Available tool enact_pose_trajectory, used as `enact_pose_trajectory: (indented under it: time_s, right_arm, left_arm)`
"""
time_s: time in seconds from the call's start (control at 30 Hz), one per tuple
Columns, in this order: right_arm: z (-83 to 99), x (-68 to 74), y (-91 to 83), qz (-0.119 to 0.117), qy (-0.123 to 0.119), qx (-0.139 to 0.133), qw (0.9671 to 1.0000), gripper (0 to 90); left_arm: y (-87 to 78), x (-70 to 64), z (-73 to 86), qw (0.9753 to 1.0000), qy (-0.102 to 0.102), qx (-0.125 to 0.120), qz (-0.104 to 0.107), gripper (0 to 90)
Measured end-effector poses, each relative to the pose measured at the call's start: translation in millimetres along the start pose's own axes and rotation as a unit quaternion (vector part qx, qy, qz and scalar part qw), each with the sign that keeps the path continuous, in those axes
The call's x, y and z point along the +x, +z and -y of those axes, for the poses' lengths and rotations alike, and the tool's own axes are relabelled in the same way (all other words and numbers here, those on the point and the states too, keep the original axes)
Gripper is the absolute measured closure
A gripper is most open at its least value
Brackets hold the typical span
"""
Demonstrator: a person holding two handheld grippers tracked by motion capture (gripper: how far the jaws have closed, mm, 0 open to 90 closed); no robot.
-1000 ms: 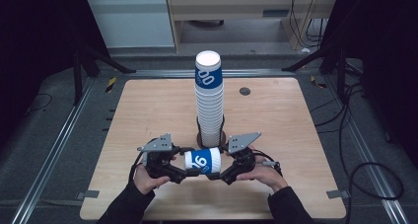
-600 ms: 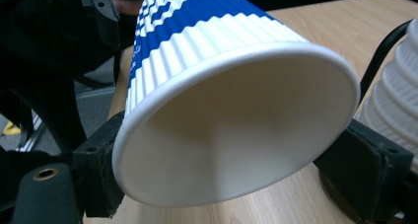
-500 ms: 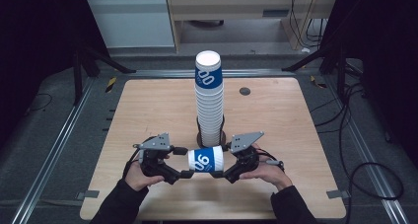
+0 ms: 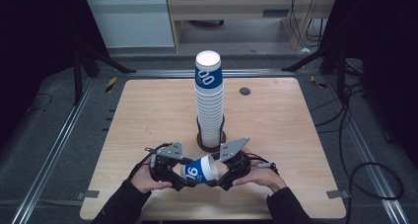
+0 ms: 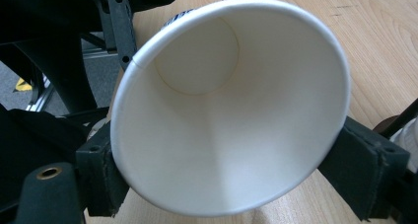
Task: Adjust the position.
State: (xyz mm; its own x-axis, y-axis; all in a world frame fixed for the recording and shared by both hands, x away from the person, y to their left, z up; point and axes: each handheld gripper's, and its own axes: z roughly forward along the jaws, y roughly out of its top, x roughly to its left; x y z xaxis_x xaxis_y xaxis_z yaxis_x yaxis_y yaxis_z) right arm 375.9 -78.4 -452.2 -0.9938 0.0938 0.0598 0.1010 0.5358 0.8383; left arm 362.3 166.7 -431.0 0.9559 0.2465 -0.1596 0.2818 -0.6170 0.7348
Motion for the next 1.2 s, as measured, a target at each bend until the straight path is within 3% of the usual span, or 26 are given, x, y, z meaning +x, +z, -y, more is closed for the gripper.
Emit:
enact_pose_trajectory:
  time_s: [0.37, 0.53, 0.67, 0.8, 0.97, 1.2]
  right_arm:
    - [0.4, 0.3, 0.2, -0.001, -0.005, 0.002, 1.0, 15.8]
    - [-2.5, 1.3, -2.4, -0.005, -0.004, -0.019, 0.9998, 15.8]
    - [-1.9, 1.1, -2.2, -0.006, -0.003, -0.016, 0.9998, 15.8]
    - [-2.6, -0.3, -5.1, -0.001, 0.006, -0.029, 0.9995, 13.8]
    - [-3.8, -3.6, -15.7, 0.015, 0.018, -0.056, 0.9982, 10.5]
    - [-3.8, -11.1, -29.9, 0.024, 0.06, -0.106, 0.9923, 8.8]
  left_arm:
    - [0.9, -1.5, -0.6, 1.0, 0.006, 0.007, -0.003, 23.6]
    - [6.9, -3.2, -0.4, 0.9998, 0.014, 0.017, -0.001, 24.0]
    - [5.9, -3.1, 0.1, 0.9997, 0.019, 0.017, -0.004, 25.2]
    - [2.5, -1.5, 0.2, 0.9999, 0.012, -0.002, -0.002, 25.5]
    - [-8.0, 4.5, 2.7, 0.9995, 0.001, -0.026, -0.017, 25.6]
    - [-16.3, 7.3, 3.6, 0.9968, -0.012, -0.068, -0.04, 25.4]
